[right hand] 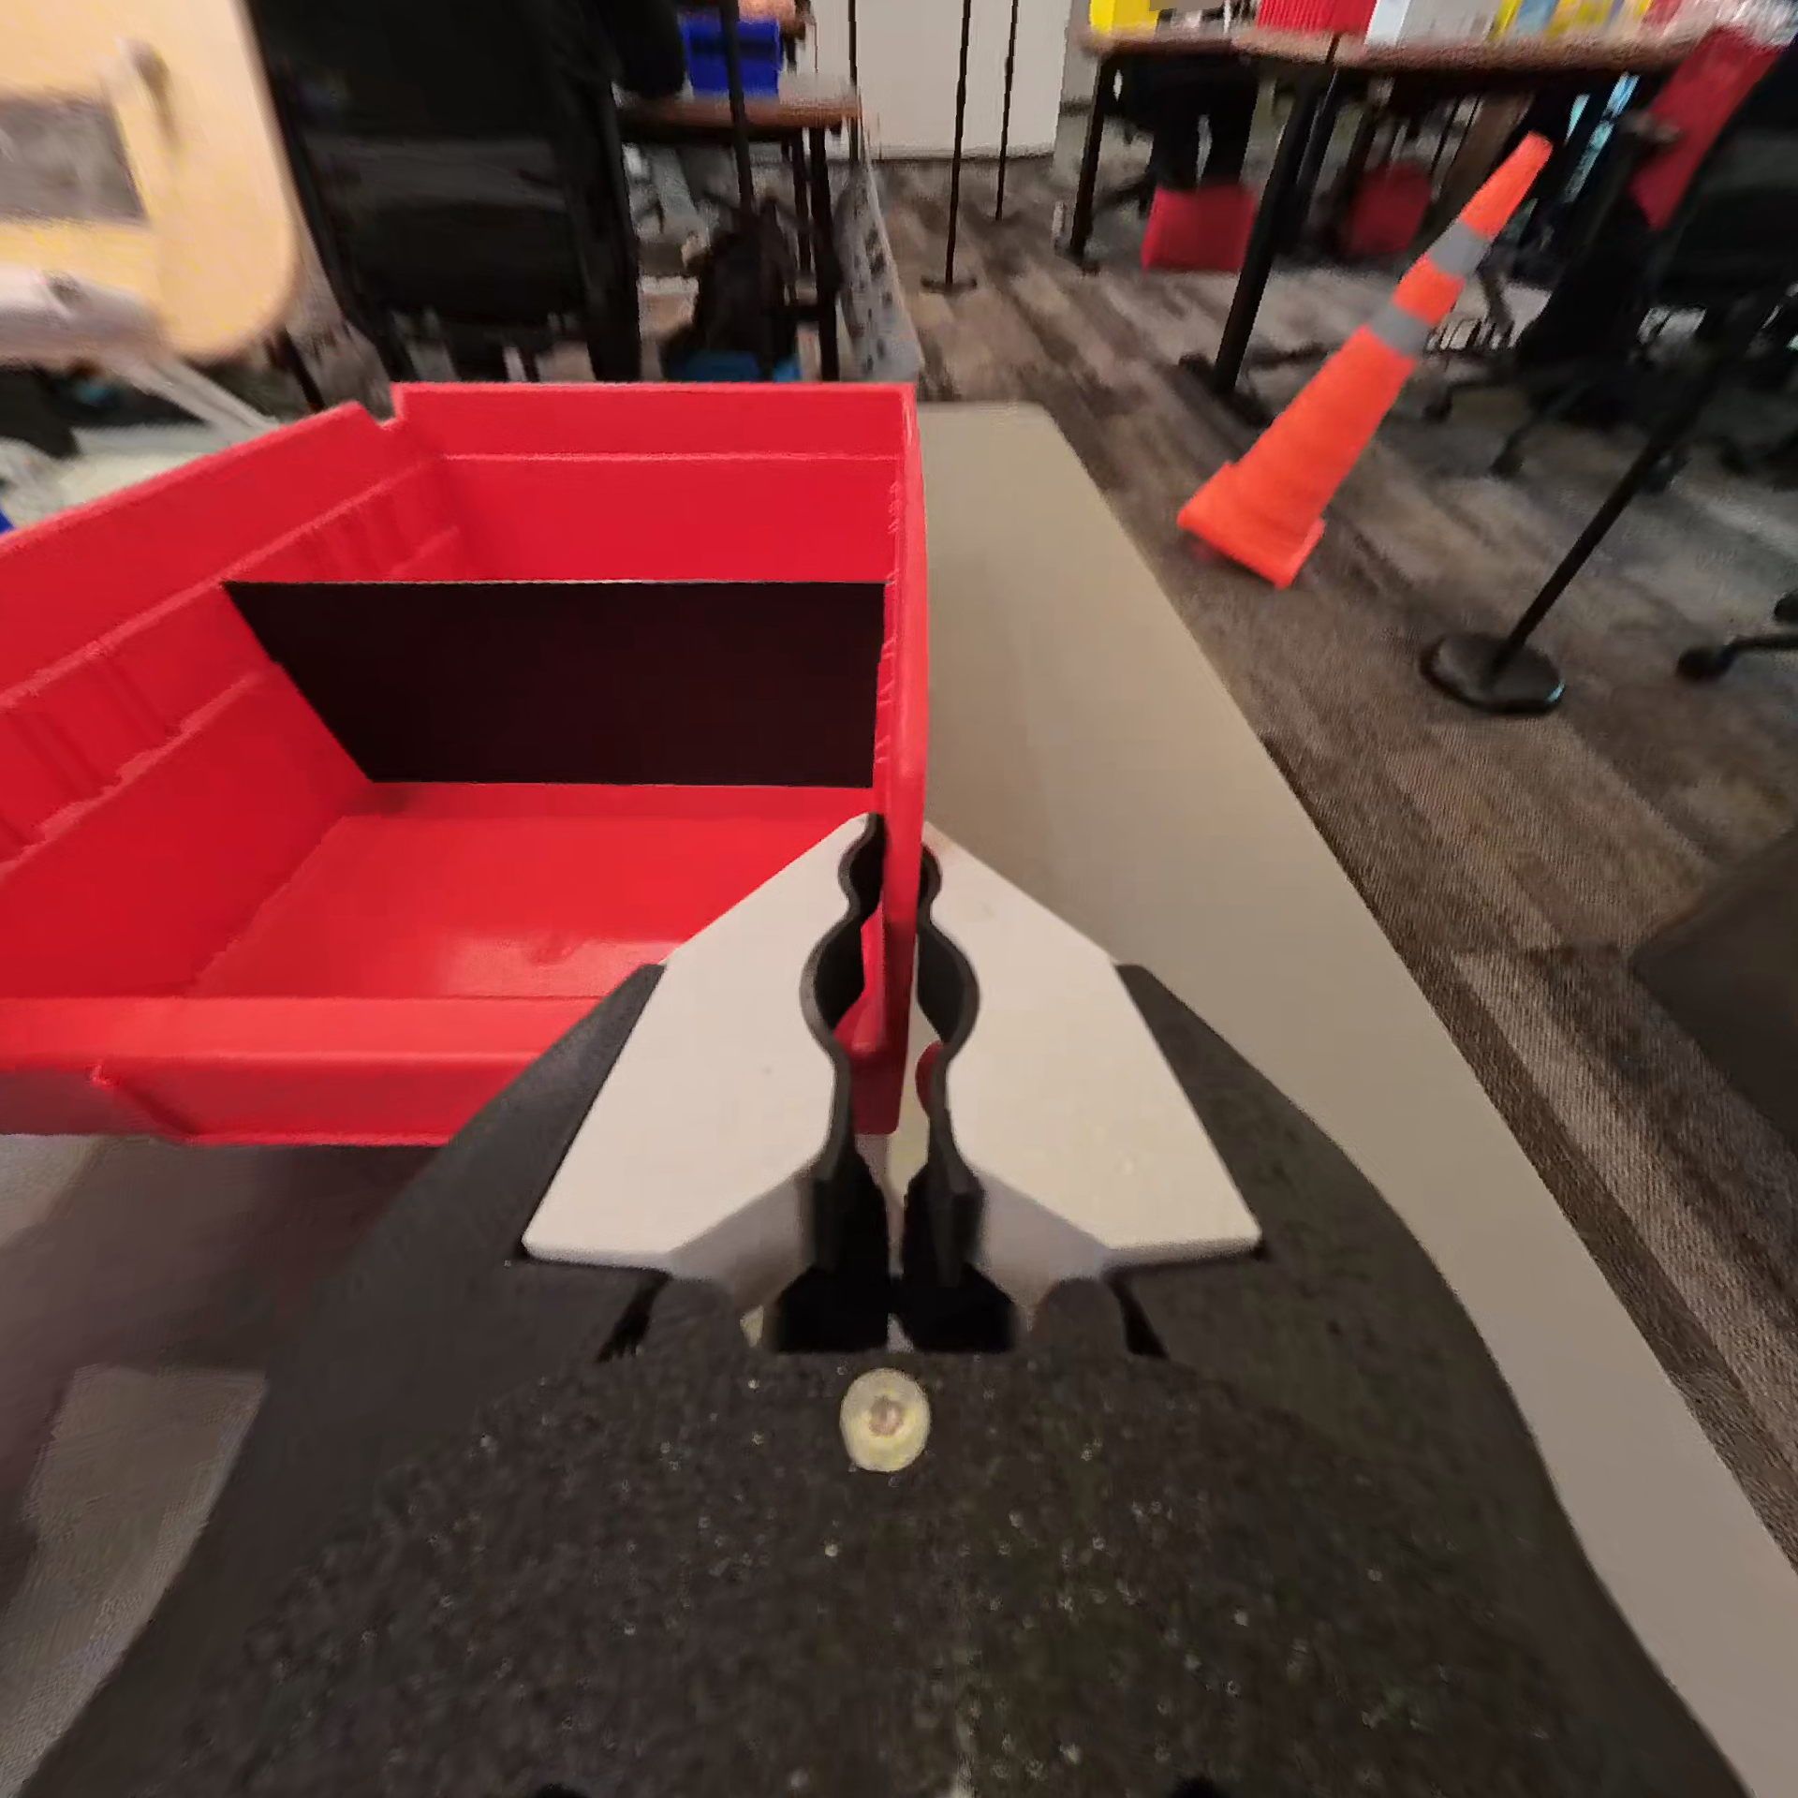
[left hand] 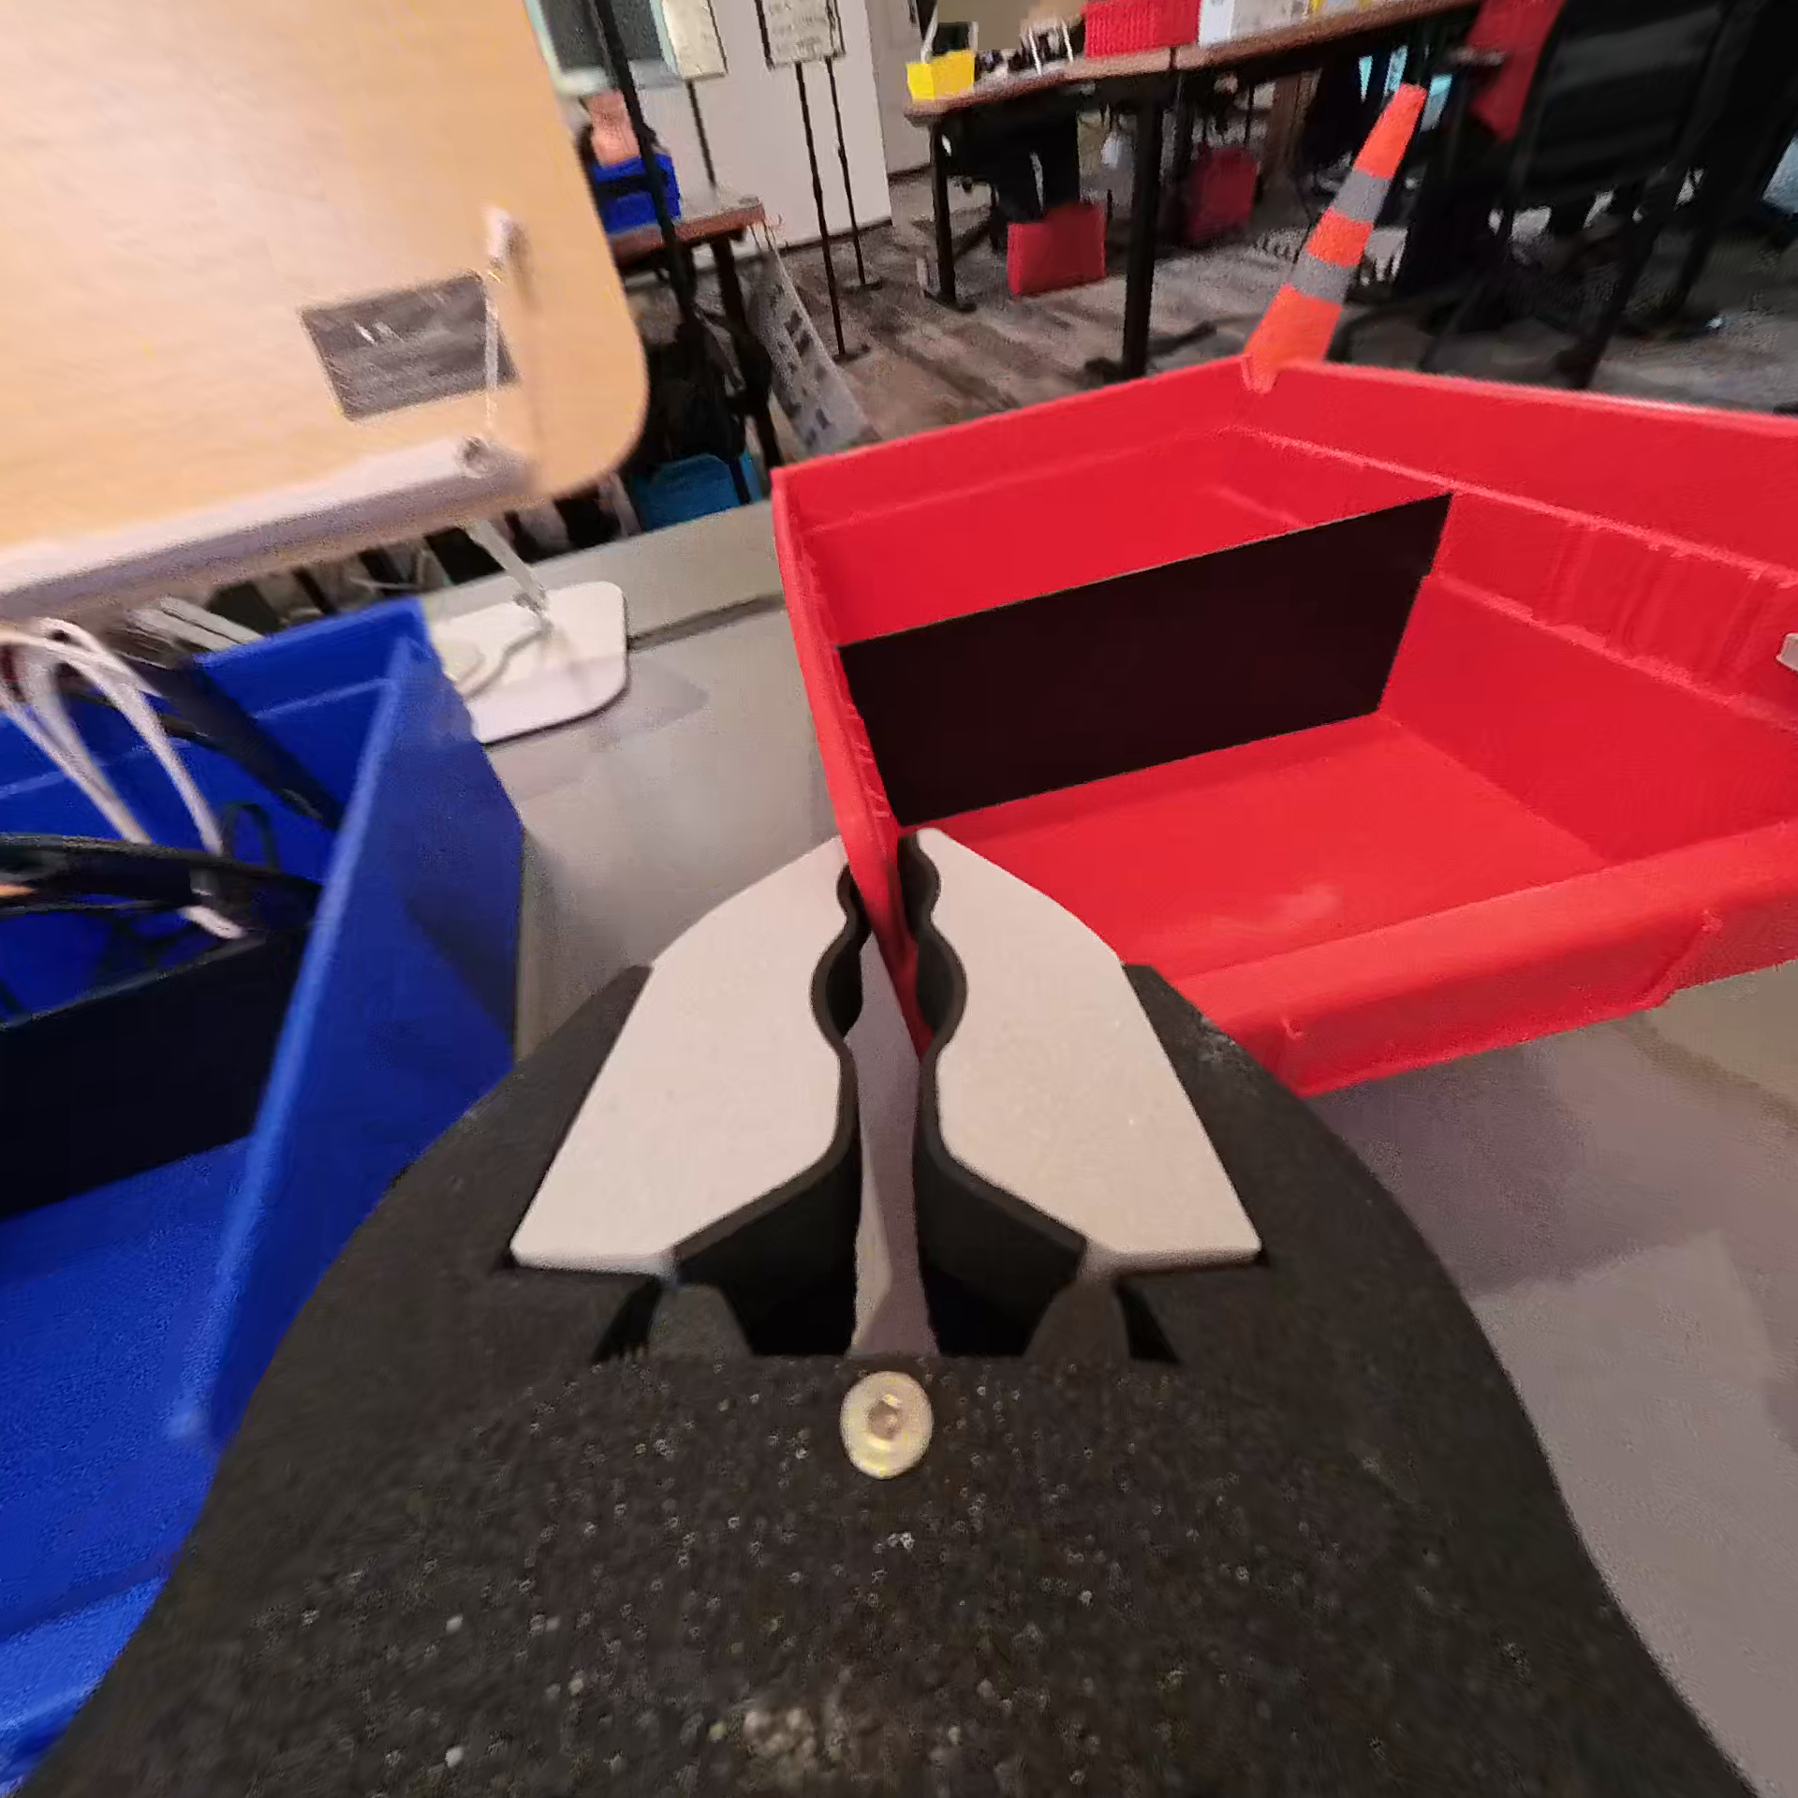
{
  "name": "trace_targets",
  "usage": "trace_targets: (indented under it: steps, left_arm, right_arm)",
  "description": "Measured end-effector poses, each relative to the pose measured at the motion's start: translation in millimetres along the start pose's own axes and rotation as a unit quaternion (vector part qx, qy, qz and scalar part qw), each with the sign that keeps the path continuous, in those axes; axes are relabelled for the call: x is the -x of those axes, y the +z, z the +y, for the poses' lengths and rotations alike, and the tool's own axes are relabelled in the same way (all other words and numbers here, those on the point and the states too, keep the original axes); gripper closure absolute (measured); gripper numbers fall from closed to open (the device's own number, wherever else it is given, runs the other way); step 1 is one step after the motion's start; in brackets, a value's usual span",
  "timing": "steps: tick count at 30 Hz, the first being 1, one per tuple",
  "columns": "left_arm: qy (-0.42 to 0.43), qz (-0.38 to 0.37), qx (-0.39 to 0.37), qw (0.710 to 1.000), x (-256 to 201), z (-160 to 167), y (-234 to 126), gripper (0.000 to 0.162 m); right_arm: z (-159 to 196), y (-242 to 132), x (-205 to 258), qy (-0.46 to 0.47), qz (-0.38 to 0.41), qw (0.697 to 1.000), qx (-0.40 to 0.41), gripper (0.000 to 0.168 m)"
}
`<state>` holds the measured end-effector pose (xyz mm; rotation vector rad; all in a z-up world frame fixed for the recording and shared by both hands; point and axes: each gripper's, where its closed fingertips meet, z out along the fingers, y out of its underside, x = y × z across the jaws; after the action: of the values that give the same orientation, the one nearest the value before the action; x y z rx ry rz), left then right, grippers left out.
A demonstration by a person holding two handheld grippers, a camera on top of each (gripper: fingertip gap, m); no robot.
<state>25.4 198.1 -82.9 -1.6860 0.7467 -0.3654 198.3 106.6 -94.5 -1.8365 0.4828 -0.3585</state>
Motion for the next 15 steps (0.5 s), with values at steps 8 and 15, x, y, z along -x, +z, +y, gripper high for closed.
trace_targets:
  steps: [8,15]
  left_arm:
    - [-0.041,0.084,0.04,0.995,-24.0,28.0,-5.5,0.148]
    - [-0.036,0.137,-0.017,0.99,62.4,22.1,-111.1,0.139]
  right_arm:
    - [39.0,14.5,-16.3,-0.036,0.035,0.996,0.077,0.163]
    - [38.0,20.1,-24.1,-0.001,0.025,0.997,0.073,0.162]
